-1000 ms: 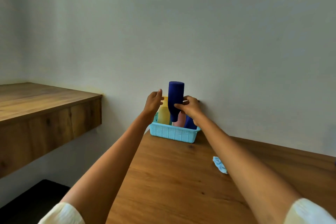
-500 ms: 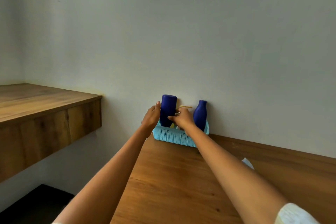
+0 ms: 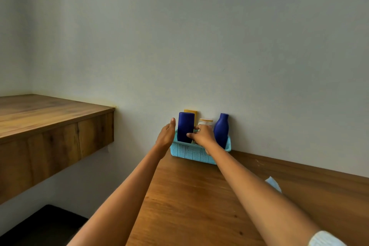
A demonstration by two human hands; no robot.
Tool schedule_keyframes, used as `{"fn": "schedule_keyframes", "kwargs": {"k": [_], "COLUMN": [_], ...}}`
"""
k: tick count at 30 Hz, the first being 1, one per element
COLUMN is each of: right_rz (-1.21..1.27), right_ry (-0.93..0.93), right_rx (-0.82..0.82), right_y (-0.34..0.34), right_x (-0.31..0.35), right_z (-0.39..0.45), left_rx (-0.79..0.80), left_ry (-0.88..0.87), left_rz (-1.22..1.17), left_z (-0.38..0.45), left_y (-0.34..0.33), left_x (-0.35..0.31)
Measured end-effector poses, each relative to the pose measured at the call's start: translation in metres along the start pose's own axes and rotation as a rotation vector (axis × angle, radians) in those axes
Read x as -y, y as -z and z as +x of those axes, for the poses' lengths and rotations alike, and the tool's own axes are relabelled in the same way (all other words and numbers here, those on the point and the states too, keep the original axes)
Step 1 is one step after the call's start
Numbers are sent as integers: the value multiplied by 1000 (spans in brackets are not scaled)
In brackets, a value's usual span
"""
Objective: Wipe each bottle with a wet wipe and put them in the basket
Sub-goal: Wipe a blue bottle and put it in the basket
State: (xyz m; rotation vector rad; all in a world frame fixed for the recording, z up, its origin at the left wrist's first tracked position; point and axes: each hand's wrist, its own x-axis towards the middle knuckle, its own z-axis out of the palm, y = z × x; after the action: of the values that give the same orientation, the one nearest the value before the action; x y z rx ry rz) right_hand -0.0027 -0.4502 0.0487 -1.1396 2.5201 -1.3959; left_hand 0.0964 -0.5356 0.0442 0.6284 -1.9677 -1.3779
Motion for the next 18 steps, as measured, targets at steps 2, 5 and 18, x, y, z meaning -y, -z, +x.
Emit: {"fn": "schedule_keyframes", "kwargs": {"k": [2, 5, 18], "right_rz": [6, 50, -59], "right_ry": [-4, -6, 2], "right_rx": [0, -13, -491], "right_y": [2, 7, 122], "right_x": [1, 2, -35], "right_z": [-1, -6, -88], "left_rx": [-3, -101, 106], "left_ry": [-1, -27, -360], "left_rz": [-10, -6, 53], "left_z": [-3, -8, -80], "left_y": [-1, -4, -127], "left_x": [-1, -4, -79]}}
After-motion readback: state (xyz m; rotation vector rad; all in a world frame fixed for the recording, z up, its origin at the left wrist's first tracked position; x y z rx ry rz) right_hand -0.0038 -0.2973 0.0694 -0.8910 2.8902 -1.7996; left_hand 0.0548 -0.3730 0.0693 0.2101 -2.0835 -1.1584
